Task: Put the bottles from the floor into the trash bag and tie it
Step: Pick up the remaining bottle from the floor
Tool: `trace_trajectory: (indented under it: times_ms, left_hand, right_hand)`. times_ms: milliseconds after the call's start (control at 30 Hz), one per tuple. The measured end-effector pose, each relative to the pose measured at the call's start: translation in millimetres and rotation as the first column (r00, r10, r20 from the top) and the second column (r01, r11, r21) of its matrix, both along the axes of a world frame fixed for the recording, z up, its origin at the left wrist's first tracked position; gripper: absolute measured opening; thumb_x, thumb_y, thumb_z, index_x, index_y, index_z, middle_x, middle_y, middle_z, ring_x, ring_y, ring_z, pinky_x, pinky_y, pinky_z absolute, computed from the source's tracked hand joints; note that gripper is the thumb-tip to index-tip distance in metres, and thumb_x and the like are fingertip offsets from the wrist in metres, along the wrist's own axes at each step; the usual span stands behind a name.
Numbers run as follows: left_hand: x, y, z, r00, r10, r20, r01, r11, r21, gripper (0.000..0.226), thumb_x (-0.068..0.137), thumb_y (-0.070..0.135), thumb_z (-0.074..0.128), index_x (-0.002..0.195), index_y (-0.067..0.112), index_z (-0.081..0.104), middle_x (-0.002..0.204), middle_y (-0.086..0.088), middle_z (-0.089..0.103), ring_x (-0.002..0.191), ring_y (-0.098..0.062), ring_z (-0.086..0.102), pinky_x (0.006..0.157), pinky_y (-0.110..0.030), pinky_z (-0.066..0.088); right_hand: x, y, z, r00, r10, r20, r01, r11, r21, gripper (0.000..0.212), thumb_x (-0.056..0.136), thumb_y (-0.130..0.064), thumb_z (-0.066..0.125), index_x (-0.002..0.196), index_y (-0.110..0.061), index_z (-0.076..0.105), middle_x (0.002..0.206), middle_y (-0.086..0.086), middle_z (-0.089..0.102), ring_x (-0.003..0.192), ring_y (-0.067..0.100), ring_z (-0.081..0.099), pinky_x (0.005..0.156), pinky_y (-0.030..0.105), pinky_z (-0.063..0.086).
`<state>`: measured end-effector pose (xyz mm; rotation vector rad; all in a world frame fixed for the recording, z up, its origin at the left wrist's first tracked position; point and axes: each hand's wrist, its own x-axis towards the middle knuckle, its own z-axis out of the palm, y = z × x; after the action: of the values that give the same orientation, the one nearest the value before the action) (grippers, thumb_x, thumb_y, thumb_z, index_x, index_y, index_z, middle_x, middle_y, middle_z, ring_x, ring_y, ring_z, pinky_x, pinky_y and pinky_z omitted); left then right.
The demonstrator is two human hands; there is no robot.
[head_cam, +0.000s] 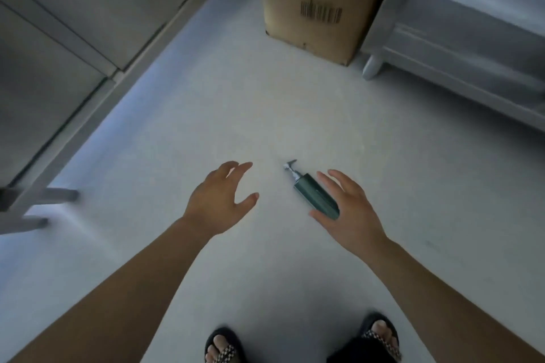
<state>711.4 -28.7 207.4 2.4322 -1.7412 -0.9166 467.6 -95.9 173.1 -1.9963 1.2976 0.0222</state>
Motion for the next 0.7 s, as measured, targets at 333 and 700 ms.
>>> trace_trajectory:
  times_ms: [333,700]
  left_hand:
    - [-40,7,-241,1.0,-0.002,0.005,0.002,1.0,0.019,0.068,0.085,0.064,0.039,0.144,0.034,0.022,0.157,0.0,0.017,0.144,-0.023,0.016,0.114,-0.049,0.023]
    - [-32,29,-206,0.998,0.06,-0.014,-0.059,0.997,0.047,0.084,0.078,0.072,0.031,0.148,0.033,0.004,0.16,0.001,0.003,0.146,-0.023,0.01,0.115,-0.054,0.019]
  right_hand:
    - [-5,-4,-209,0.994,0.0,-0.11,-0.005,0.999,-0.047,0.081,0.081,-0.046,0.063,0.147,-0.027,0.02,0.152,-0.001,0.025,0.137,0.02,0.024,0.105,0.041,0.035]
    - [-29,4,-140,0.983,-0.162,0.083,0.161,0.987,0.019,0.079,0.08,-0.041,0.067,0.145,-0.038,0.021,0.132,-0.01,0.048,0.103,0.004,0.049,0.085,0.023,0.043]
